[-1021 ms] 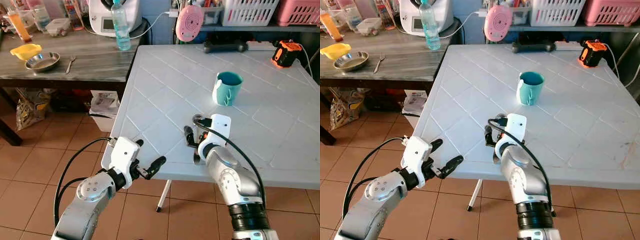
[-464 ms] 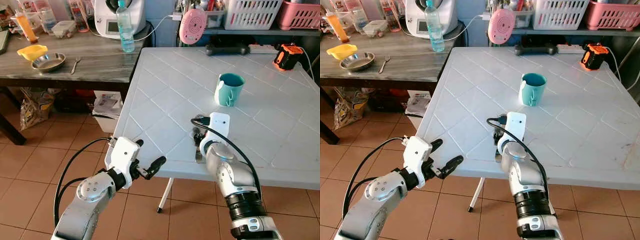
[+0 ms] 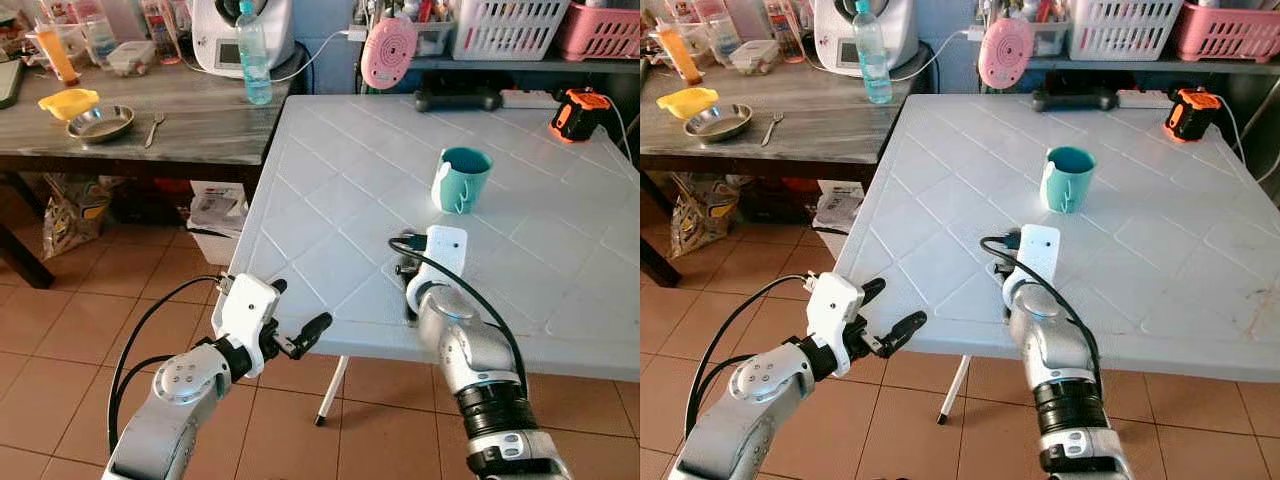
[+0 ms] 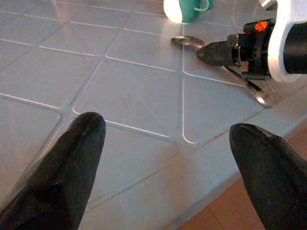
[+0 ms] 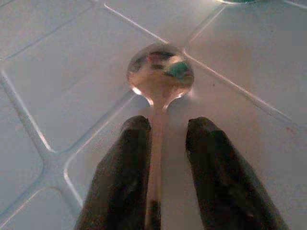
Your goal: Setting the table
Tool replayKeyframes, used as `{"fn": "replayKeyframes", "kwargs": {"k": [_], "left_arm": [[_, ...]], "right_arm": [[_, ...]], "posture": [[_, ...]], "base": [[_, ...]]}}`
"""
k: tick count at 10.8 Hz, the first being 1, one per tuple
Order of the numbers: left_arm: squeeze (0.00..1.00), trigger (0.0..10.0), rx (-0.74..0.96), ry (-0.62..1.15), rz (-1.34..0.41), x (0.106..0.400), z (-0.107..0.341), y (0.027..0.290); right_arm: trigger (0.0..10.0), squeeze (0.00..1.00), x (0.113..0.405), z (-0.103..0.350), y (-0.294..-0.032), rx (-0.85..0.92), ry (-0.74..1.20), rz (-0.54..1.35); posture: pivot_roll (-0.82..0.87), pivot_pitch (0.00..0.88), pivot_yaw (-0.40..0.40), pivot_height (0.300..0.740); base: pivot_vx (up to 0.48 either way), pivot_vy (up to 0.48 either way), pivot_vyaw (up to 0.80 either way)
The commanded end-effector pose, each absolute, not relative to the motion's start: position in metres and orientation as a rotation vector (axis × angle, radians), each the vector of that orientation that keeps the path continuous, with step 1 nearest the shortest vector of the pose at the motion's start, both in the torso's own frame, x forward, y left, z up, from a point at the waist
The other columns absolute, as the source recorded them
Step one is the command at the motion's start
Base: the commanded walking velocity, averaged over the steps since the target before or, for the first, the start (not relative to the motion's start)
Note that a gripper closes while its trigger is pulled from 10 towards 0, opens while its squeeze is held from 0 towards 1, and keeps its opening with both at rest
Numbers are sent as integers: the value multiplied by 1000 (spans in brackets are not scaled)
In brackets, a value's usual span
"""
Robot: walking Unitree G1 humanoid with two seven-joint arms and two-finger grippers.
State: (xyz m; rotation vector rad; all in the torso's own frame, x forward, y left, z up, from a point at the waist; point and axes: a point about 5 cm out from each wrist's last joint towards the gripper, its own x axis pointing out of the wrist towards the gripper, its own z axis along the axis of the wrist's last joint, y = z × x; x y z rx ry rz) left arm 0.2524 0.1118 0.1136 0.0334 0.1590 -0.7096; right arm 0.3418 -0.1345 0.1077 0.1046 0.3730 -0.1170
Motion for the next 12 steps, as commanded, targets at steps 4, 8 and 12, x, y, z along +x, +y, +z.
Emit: {"fn": "replayKeyframes", "kwargs": {"k": [4,8,12], "left_arm": [[0,10000,43,167,-712,252,112,112],[0,10000,43,165,-712,252,112,111],[0,10000,42,164,-715,254,112,110]], "right_arm": [[0,0,343,99,-164,-7,382,-201],[0,0,346,106,-169,-292,310,-178],[0,0,345,110,-147,-933,146,15]], "posture": [[29,66,57,740],[27,63,56,740],[23,61,53,740]], "base": [[0,0,0],[0,0,0],[0,0,0]]}}
